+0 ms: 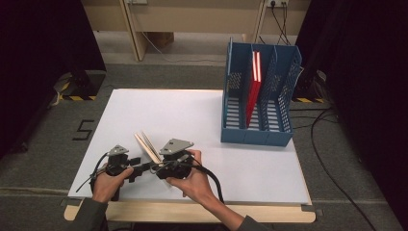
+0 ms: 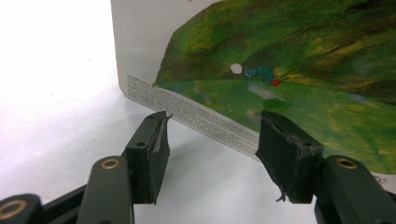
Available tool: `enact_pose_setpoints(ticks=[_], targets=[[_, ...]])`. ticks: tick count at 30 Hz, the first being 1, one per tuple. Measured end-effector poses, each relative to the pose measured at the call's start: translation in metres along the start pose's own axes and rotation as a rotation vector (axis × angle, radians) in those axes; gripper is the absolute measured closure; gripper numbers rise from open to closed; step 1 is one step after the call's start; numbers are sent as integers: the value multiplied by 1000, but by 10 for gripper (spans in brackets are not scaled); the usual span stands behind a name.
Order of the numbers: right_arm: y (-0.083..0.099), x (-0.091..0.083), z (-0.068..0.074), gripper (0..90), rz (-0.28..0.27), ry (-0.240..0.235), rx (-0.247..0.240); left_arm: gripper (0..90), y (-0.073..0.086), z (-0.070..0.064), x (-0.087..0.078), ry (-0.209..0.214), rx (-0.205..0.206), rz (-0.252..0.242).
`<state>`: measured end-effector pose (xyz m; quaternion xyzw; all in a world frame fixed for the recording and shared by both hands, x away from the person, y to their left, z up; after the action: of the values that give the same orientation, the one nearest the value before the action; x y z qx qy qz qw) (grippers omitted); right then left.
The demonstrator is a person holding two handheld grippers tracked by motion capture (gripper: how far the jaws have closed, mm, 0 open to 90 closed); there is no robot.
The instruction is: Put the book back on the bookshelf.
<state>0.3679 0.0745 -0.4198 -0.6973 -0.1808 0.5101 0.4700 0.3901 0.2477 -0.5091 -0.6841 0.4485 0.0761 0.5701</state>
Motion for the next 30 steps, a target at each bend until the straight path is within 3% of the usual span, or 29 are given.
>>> enact_pose_setpoints(ticks=[6,12,17,21,23,27,30], targets=[[13,10,1,403,33,-1,26,426,0,1,0,-6,0,-3],[21,23,4,520,67,-10,24,427,0,2,-1,-8,-4,-7],[23,26,1,618,97,24,-18,427,-1,5,-1,-14,-10,-13],[23,23,-8,726,97,28,-11,427,-1,7,-1,-19,-20,-19],[22,22,-14,750,99,41,-39,428,-1,8,-2,-22,-20,-20],[23,20,-24,755,99,23,-1,427,-1,9,-2,-24,-20,-19],[25,20,-27,753,84,13,-18,428,-1,12,-2,-45,-12,-18]])
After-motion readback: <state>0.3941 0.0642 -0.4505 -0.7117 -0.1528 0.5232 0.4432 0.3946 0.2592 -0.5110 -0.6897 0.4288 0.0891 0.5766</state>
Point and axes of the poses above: each handheld gripper's, and its own axes: x roughly forward along the jaws, y roughly out of its underside, z roughly to its left, the point moved 5 cm from there along x, roughly forward along the jaws, and after that the axes turned 4 degrees about -x, right-handed, at the moved point
